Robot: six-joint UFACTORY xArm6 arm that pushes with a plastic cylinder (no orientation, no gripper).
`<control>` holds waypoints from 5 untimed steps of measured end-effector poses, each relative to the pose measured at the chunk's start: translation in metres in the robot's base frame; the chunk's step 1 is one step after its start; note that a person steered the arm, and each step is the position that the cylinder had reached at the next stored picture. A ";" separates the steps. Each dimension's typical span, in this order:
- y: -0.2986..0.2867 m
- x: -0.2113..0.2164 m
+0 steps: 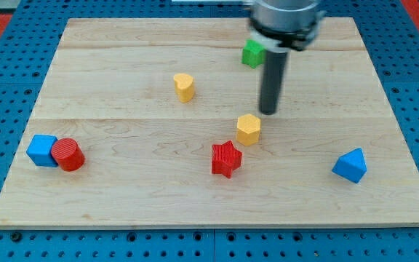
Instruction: Place the hexagon parallel to the yellow heart
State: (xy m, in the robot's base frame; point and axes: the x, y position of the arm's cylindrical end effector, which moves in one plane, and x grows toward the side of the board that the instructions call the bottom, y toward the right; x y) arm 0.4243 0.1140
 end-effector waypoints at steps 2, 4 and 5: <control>-0.029 0.045; -0.190 0.044; -0.160 0.053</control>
State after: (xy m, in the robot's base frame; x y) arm 0.4776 -0.0461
